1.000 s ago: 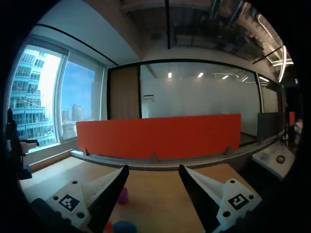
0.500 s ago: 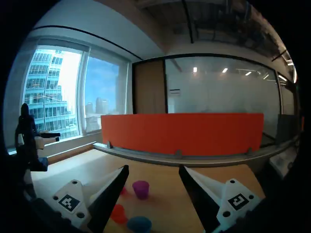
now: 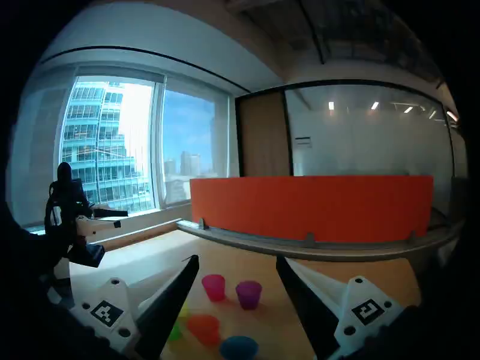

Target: Pour water

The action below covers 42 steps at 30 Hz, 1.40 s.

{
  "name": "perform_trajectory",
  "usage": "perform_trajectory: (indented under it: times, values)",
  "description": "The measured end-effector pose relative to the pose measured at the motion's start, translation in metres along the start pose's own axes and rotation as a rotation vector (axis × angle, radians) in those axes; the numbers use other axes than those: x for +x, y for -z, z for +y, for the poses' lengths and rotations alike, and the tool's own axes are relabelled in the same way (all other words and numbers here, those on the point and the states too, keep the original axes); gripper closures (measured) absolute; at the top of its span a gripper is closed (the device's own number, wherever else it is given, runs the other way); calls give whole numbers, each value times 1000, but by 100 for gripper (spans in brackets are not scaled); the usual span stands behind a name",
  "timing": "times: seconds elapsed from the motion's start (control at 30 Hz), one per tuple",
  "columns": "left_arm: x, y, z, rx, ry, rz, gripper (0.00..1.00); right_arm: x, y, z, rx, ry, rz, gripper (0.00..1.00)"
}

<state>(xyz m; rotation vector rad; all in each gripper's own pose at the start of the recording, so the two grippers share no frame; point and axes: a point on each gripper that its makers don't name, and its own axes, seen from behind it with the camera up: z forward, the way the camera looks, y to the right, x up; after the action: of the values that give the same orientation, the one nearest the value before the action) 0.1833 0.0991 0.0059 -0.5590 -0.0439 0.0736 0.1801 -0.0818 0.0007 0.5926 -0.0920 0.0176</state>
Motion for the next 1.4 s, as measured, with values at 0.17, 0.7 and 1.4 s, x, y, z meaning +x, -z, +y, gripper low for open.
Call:
perform_trajectory:
  times: [0.17, 0.7, 1.4]
  values:
    - [-3, -2, 8, -38, -16, -16, 2, -8, -2, -6, 26, 31, -49, 0]
    - [-18, -9, 30, -149, -45, -88, 2, -21, -1, -7, 78, 55, -145, 1]
    - [-56, -18, 63, -257, -124, -212, 2, -71, 4, -4, 130, 95, -362, 0]
